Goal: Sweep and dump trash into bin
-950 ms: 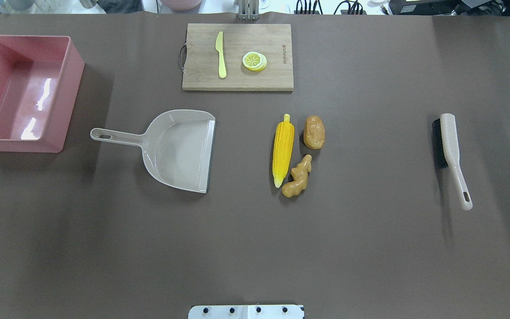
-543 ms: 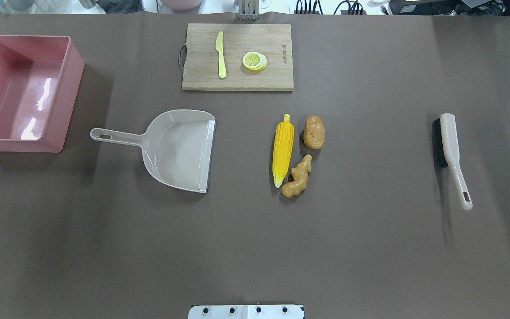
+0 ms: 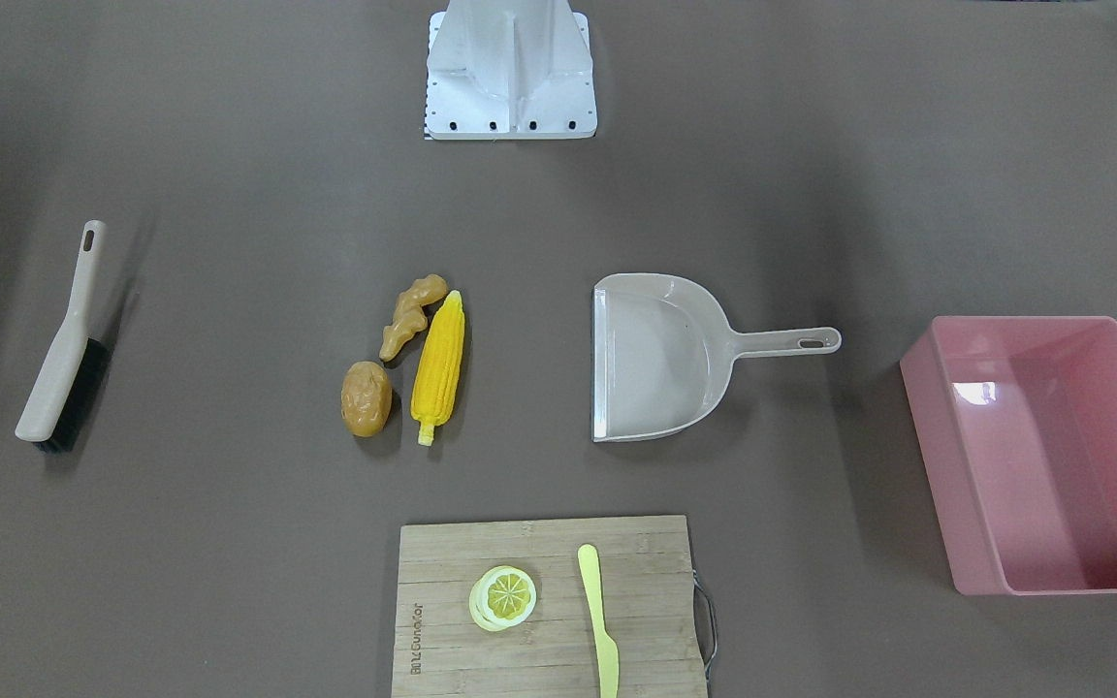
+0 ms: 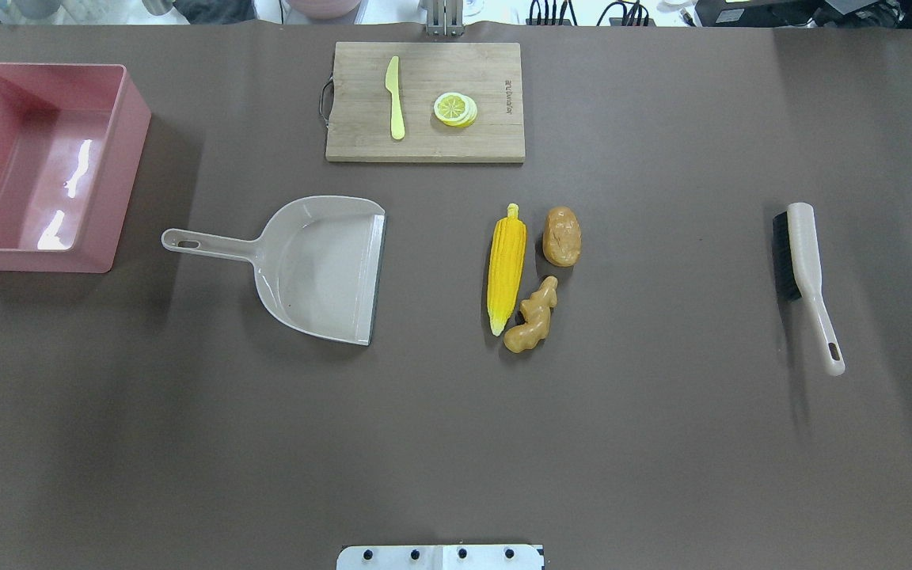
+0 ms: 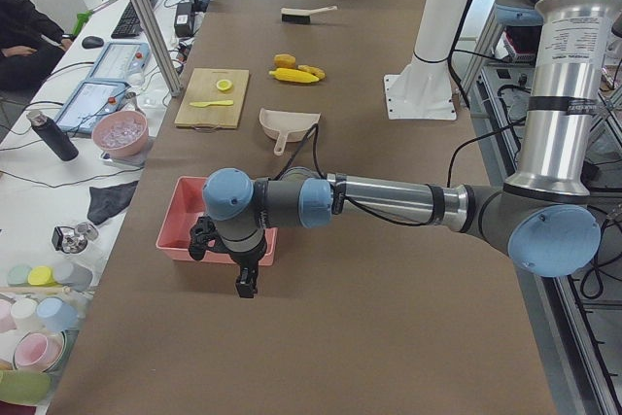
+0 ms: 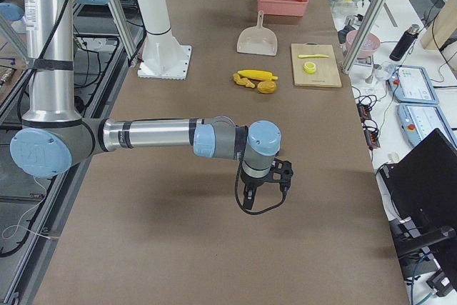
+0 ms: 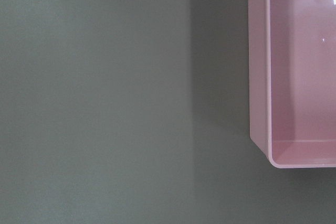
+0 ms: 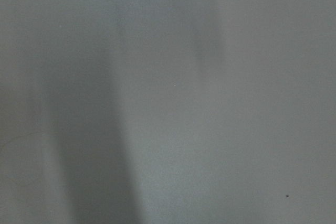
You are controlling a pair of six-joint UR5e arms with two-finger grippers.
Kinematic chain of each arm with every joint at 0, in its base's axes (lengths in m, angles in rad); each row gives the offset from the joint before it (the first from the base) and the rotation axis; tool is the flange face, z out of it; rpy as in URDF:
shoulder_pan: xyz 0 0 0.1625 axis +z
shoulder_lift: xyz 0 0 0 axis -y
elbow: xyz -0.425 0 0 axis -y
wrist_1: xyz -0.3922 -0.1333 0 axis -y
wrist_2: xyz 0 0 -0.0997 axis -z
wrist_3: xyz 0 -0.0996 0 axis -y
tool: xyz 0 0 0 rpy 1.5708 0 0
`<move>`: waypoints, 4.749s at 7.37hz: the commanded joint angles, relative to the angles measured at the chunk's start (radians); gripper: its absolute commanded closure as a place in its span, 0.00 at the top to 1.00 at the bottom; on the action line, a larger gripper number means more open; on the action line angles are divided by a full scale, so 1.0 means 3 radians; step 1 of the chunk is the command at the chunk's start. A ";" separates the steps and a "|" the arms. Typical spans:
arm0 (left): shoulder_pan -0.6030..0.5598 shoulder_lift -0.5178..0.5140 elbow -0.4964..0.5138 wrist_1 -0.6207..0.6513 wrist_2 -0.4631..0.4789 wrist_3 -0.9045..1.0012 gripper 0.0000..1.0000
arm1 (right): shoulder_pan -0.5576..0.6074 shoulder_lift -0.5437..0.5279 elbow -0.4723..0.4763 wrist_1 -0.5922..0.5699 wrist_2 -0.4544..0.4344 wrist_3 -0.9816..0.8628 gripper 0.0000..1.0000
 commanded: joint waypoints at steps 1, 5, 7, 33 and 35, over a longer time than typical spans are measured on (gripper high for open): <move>0.0000 -0.0007 0.0000 0.0001 -0.0005 -0.0008 0.98 | 0.0000 0.0002 0.0015 -0.0021 0.0002 0.0005 1.00; 0.0000 -0.0007 0.0000 -0.0005 -0.0005 -0.0003 0.98 | 0.0000 -0.0003 0.0041 -0.0031 0.0002 0.0005 1.00; 0.0000 0.0003 0.0000 -0.0005 0.0000 0.0008 0.98 | 0.0000 -0.0008 0.0046 -0.0031 0.0002 0.0010 1.00; 0.1349 -0.0774 -0.0654 -0.1063 0.0172 0.0146 0.98 | 0.0000 -0.0013 0.0061 -0.0036 0.0053 0.0015 1.00; 0.1782 -0.0866 -0.0644 -0.1094 0.0286 0.0111 0.97 | 0.0000 -0.0008 0.0056 -0.0041 0.0048 0.0015 1.00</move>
